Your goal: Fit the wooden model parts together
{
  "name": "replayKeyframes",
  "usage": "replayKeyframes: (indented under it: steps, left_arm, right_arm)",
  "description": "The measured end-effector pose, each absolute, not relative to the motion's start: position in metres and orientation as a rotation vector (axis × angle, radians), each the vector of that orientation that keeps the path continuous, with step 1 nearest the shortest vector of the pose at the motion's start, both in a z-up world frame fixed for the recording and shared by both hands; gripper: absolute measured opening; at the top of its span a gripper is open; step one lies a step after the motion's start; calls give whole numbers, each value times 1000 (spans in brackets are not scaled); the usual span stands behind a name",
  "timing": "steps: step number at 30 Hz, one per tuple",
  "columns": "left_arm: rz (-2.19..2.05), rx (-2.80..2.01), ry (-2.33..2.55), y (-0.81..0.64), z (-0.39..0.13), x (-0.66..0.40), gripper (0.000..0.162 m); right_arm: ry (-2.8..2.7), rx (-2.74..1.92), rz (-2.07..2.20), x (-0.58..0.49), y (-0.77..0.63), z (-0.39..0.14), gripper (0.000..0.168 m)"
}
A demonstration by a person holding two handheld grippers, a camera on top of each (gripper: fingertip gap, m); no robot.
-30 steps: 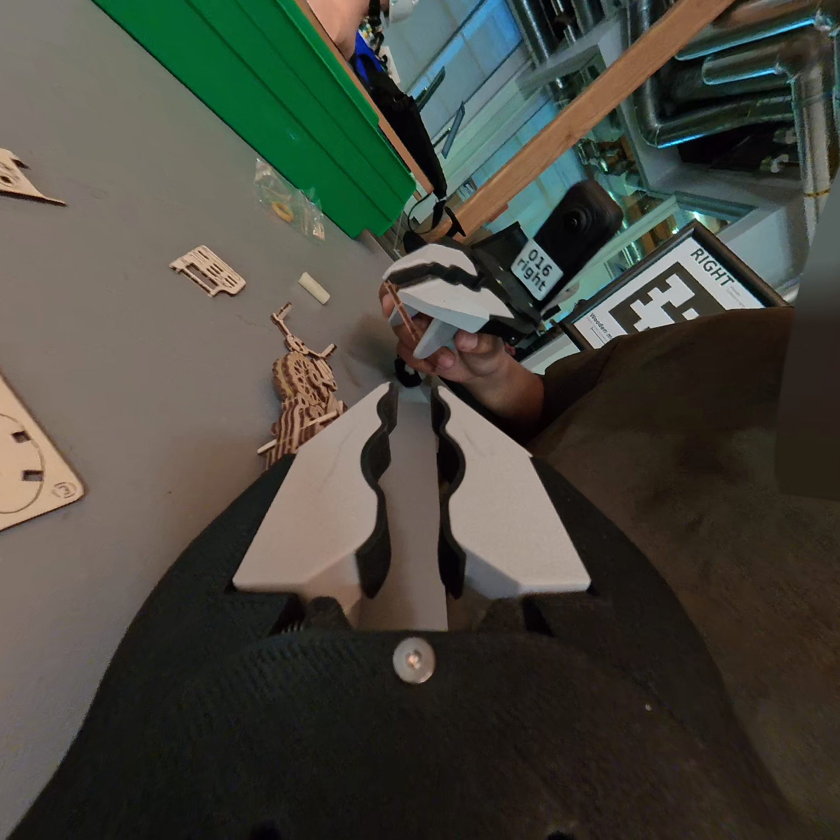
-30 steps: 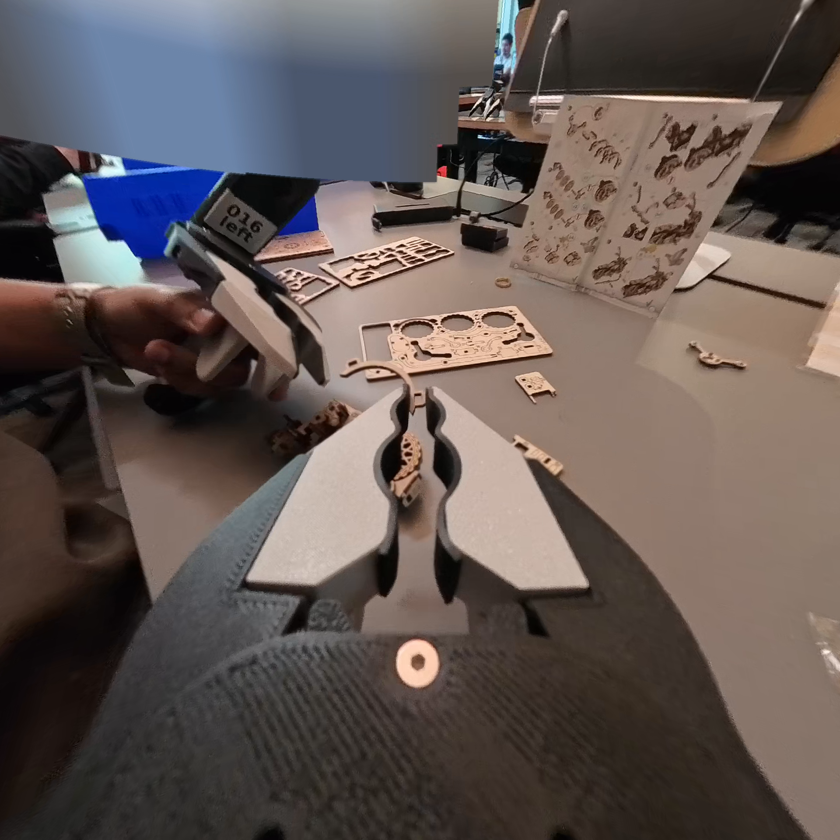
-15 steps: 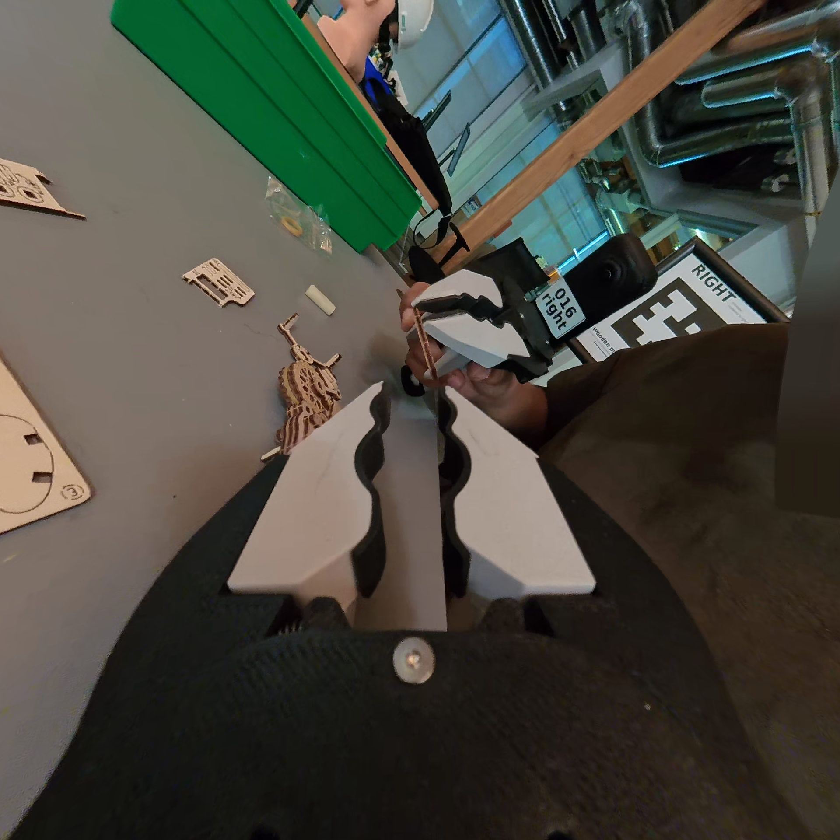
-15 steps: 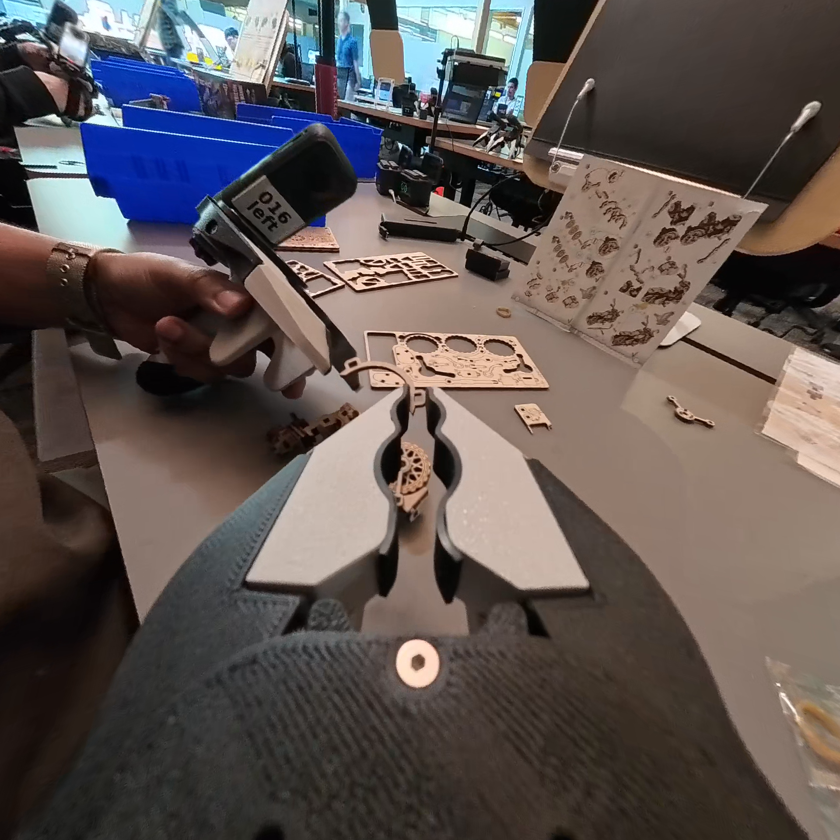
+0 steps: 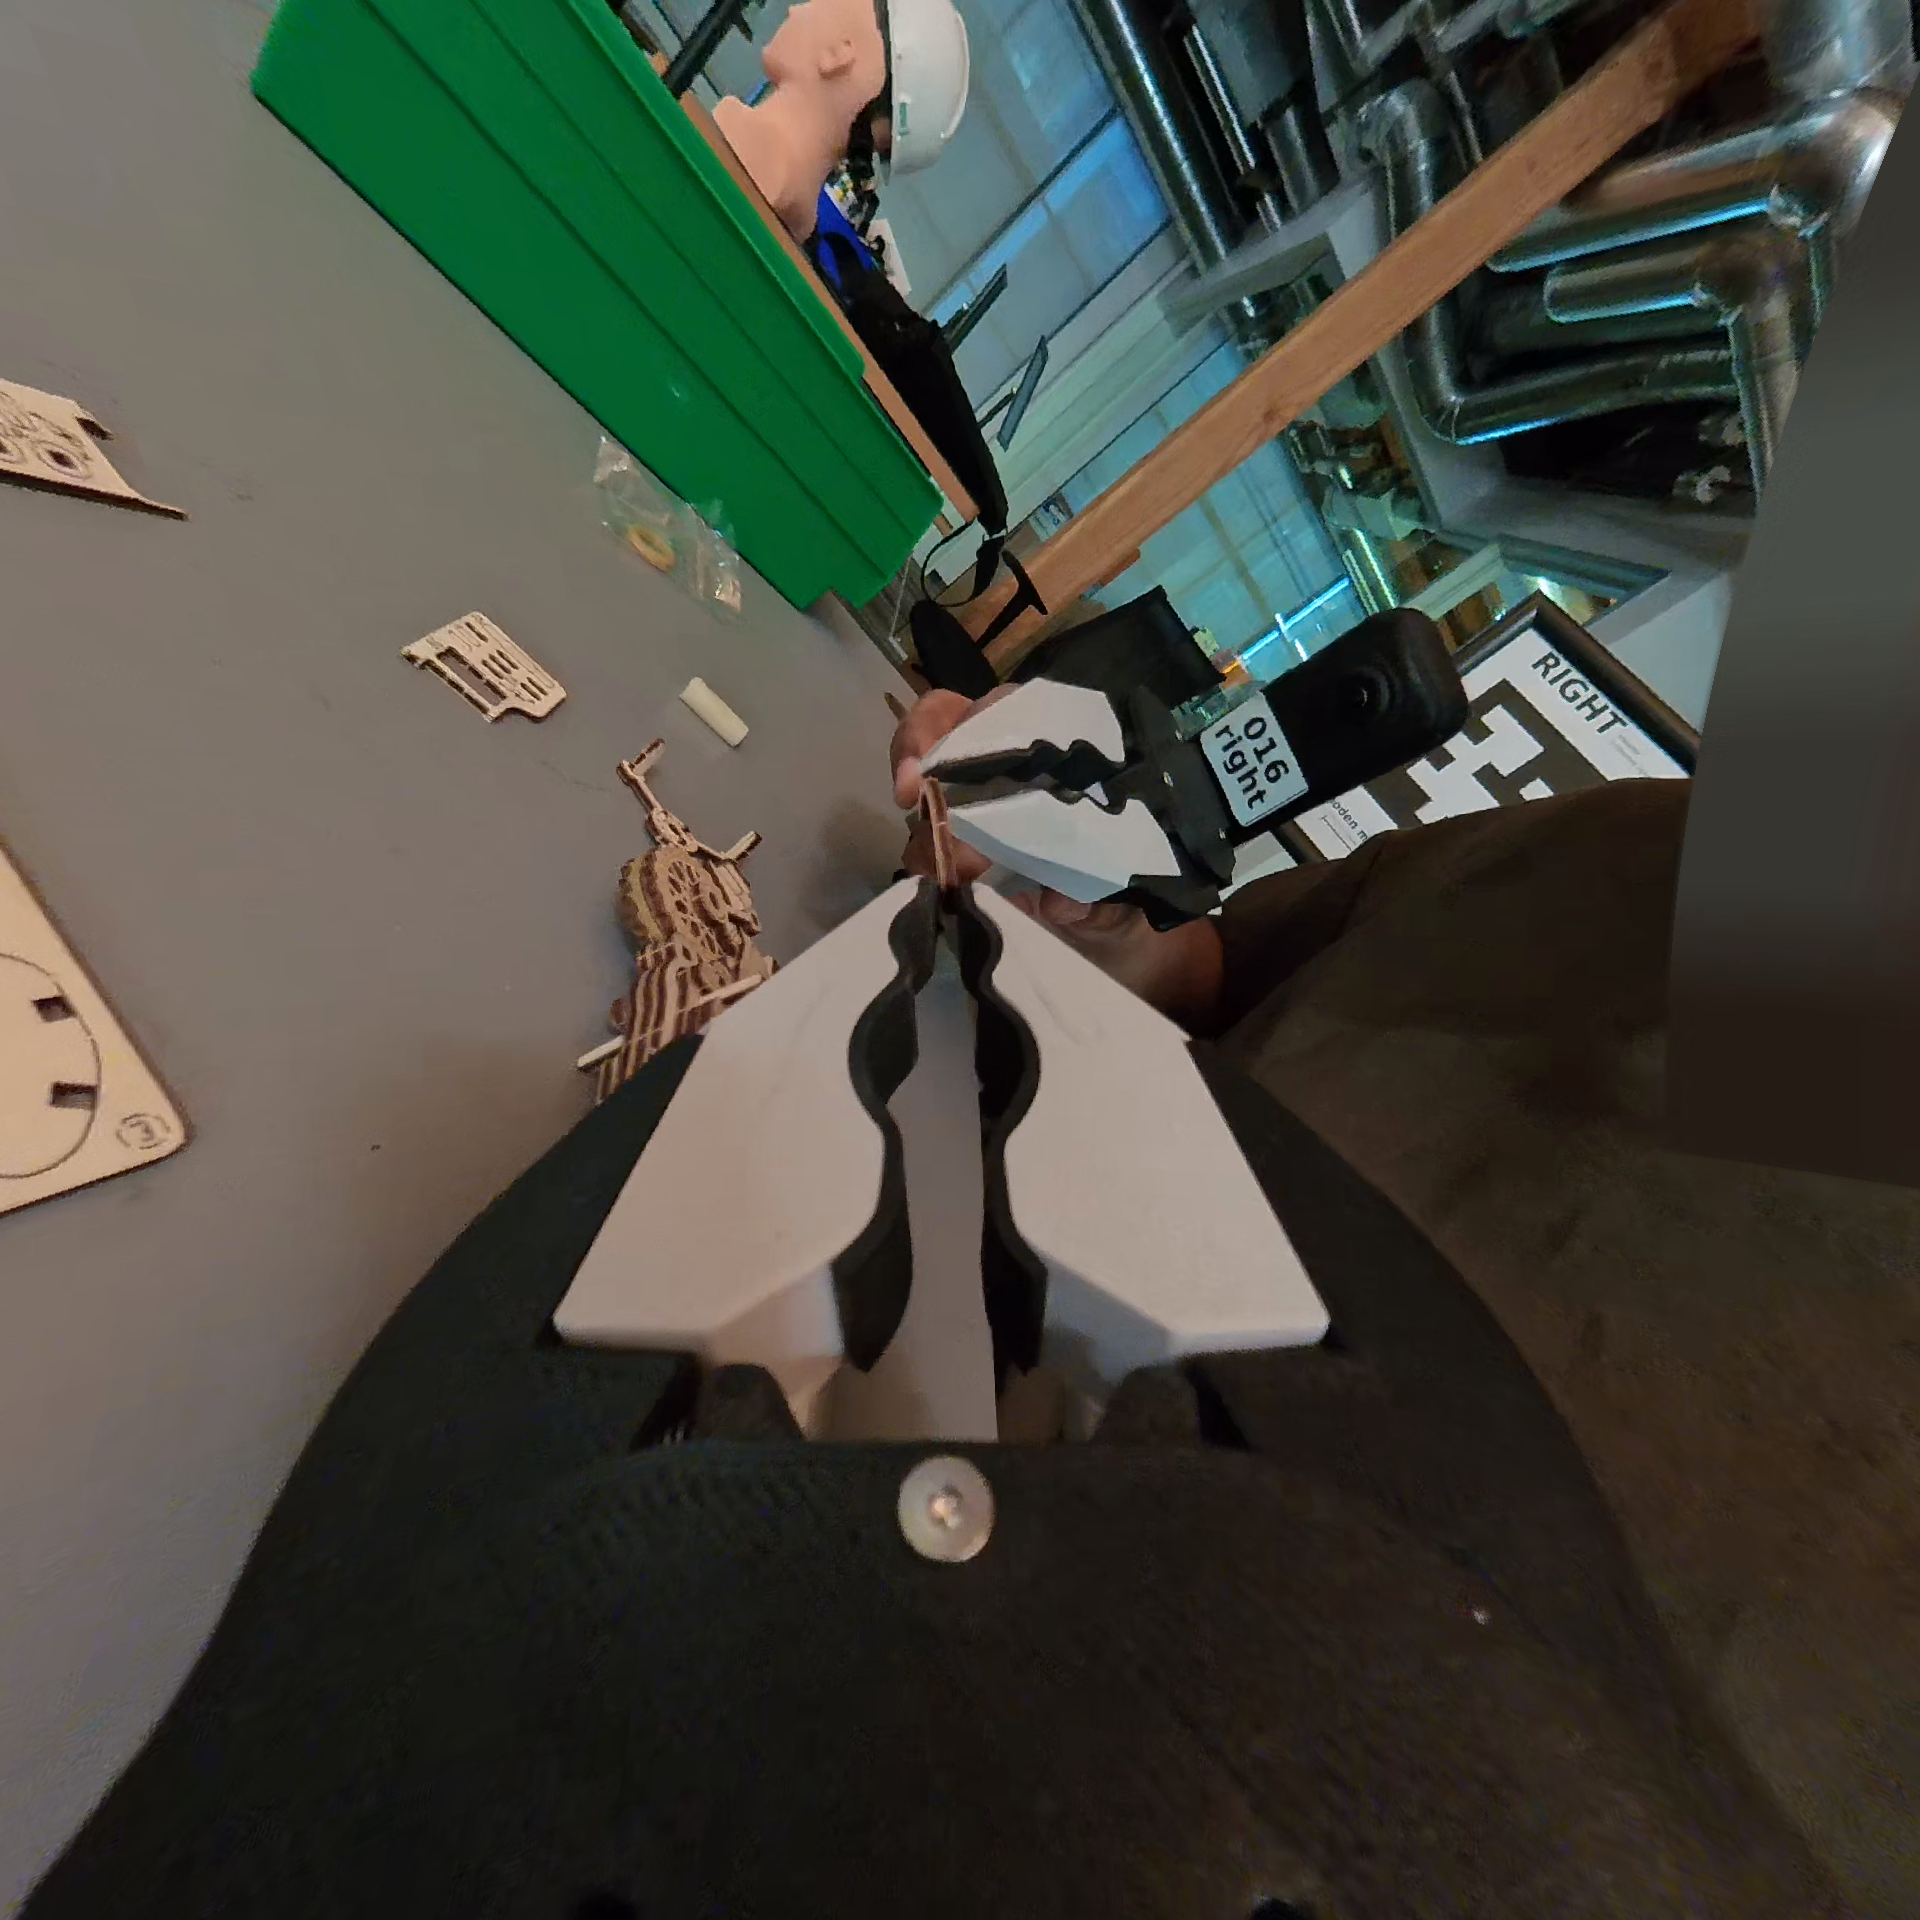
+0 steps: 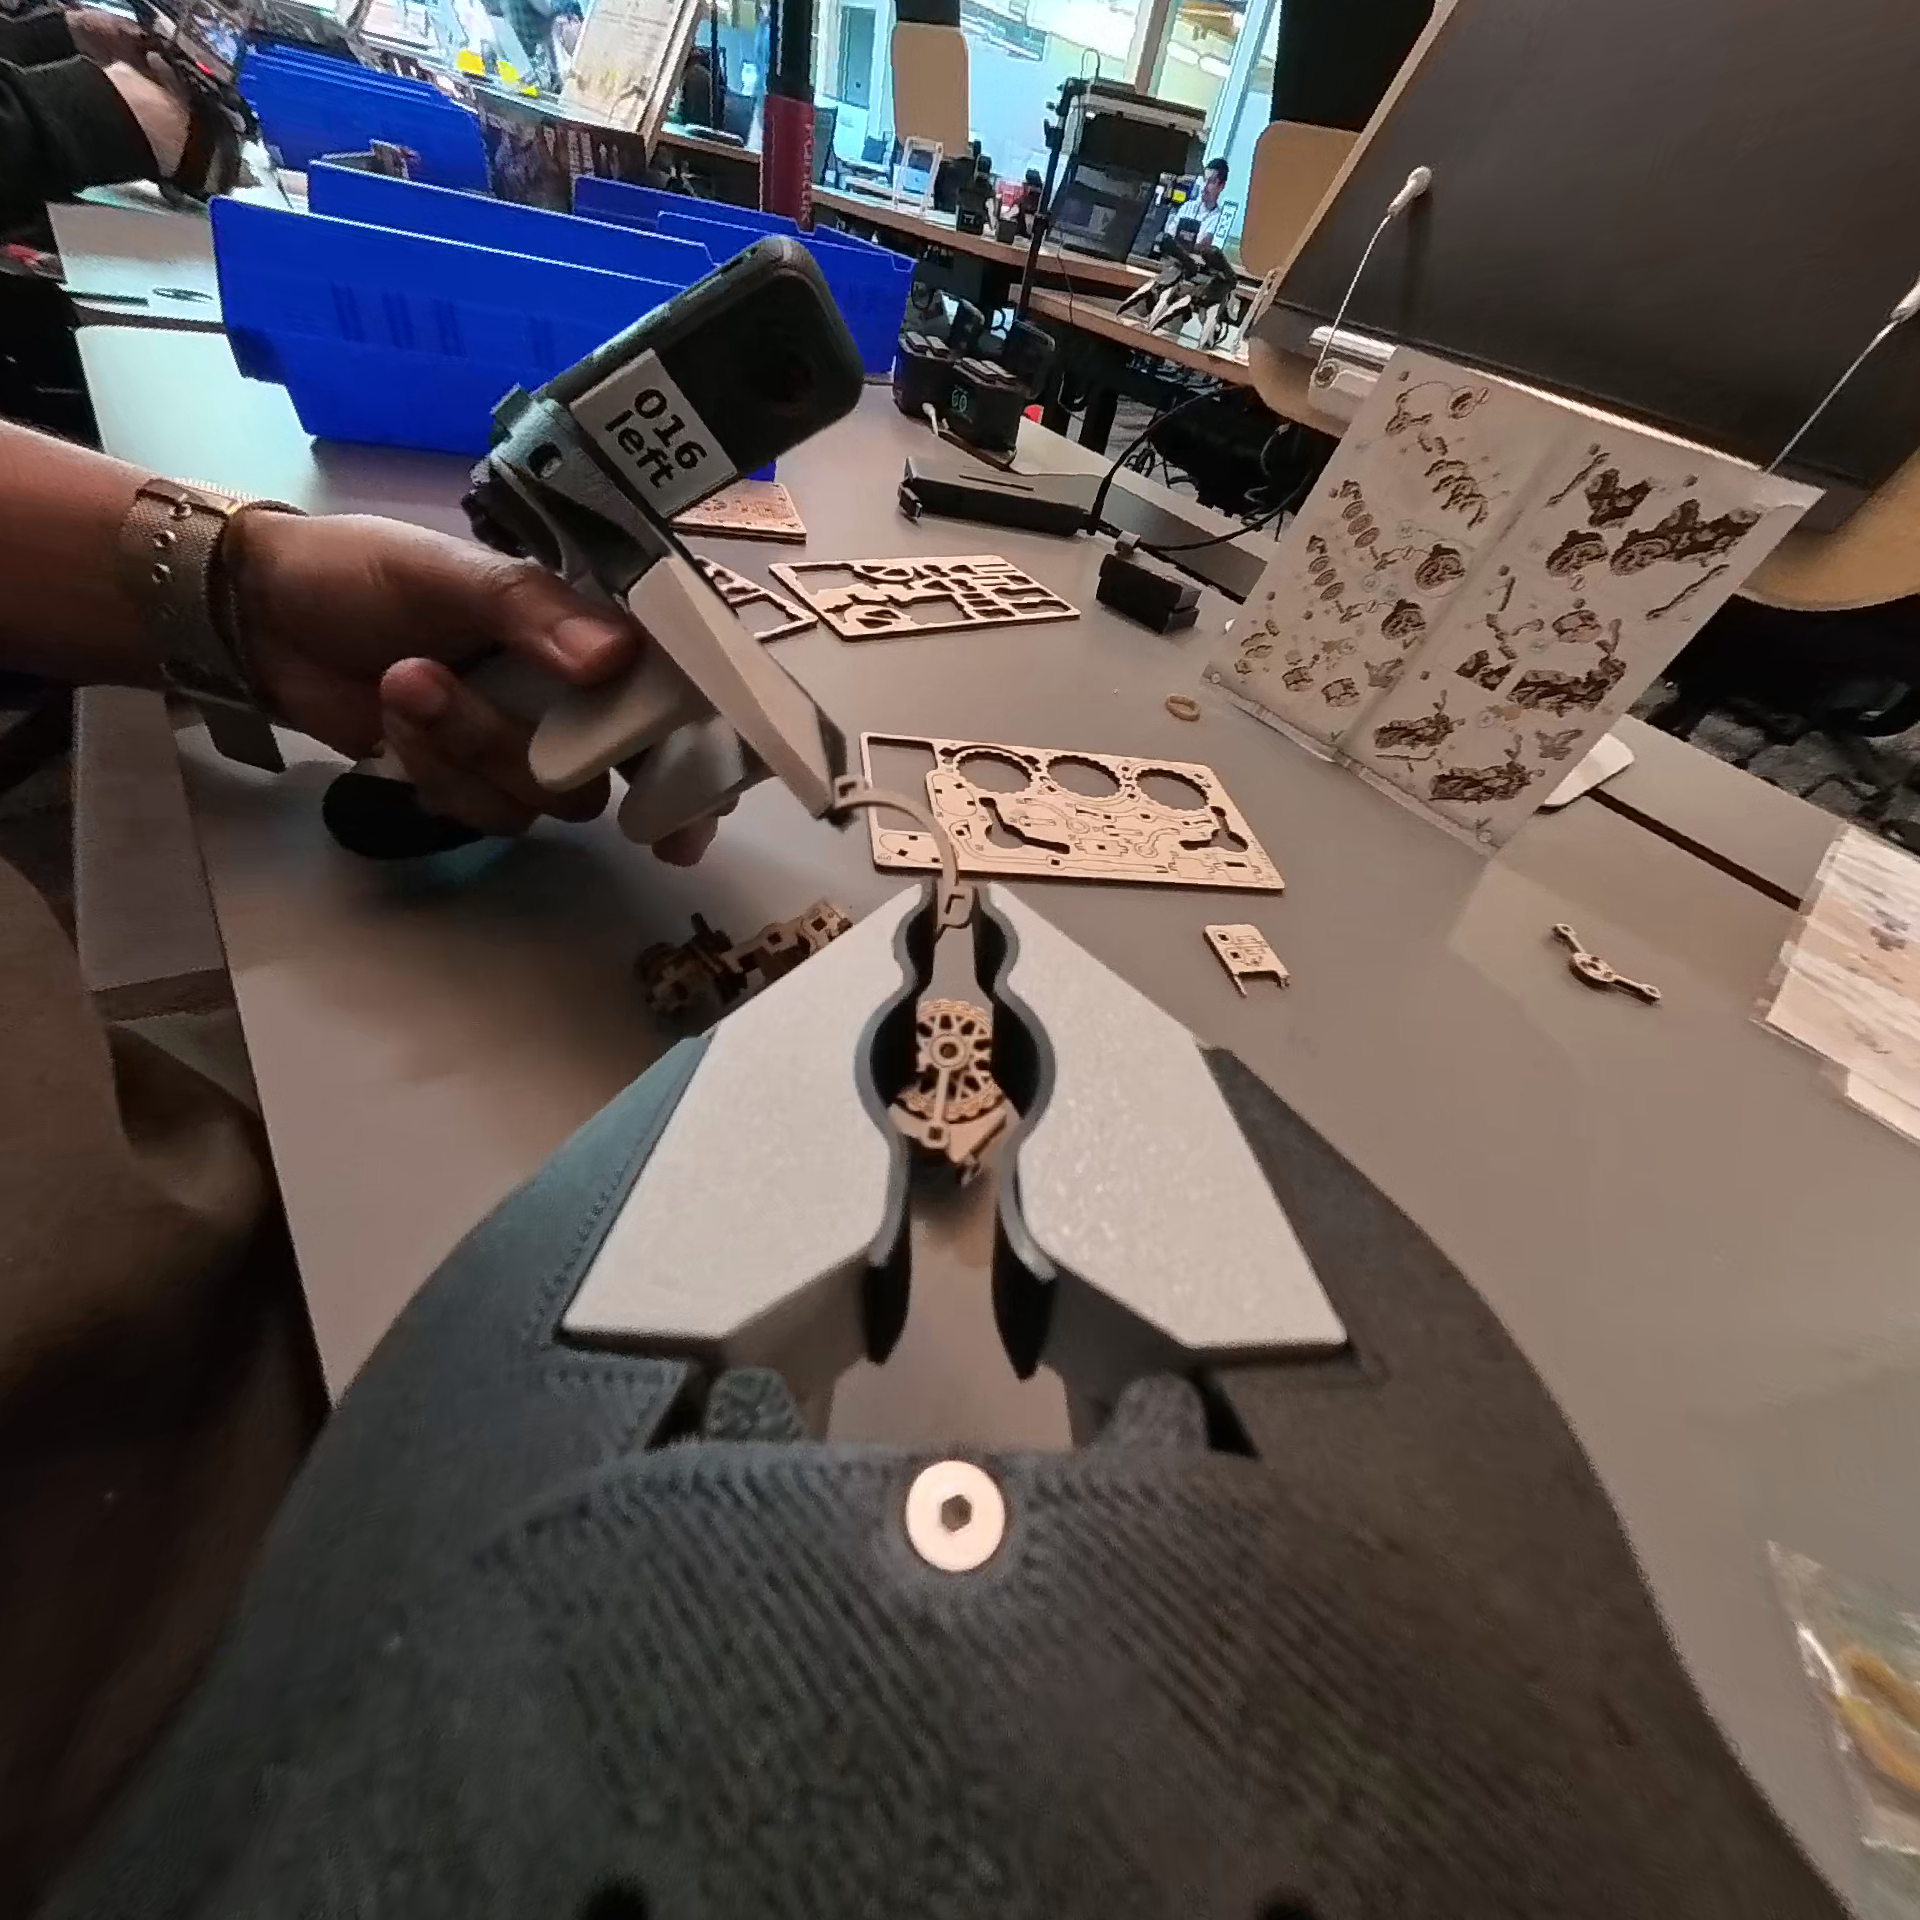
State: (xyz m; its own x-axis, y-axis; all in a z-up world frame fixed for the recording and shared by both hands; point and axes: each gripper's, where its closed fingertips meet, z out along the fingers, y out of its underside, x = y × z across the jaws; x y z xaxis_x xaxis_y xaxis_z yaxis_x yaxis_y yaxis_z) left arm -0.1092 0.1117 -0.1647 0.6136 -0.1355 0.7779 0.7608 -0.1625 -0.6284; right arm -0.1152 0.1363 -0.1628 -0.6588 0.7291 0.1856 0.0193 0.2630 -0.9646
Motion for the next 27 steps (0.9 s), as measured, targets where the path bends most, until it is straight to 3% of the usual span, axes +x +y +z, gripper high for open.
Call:
replayKeyframes:
  steps: [27]
  left_arm:
    - [-855, -1521, -563, 107, -164, -117, 0]
  right_arm:
    - [-1887, -705, 1460, -118, 143, -162, 0]
